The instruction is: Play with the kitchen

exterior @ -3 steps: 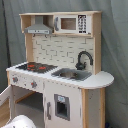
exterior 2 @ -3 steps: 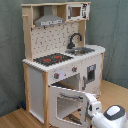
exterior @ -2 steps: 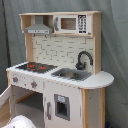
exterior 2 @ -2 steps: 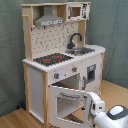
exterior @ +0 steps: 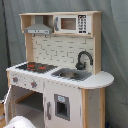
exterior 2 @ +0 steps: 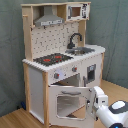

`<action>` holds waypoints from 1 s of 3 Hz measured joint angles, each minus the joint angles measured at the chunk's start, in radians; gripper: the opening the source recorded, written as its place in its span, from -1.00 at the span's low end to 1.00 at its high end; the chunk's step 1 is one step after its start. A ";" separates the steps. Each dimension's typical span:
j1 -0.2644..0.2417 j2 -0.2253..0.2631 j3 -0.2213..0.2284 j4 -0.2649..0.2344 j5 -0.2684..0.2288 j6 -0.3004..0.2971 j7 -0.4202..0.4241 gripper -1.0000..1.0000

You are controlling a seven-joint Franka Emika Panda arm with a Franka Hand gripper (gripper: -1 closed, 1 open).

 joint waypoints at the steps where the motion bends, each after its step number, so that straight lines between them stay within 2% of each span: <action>1: -0.006 0.000 0.008 -0.075 0.000 0.084 0.000 1.00; 2: -0.036 -0.002 0.016 -0.113 0.000 0.172 -0.004 1.00; 3: -0.103 -0.007 0.016 -0.119 -0.001 0.258 -0.025 1.00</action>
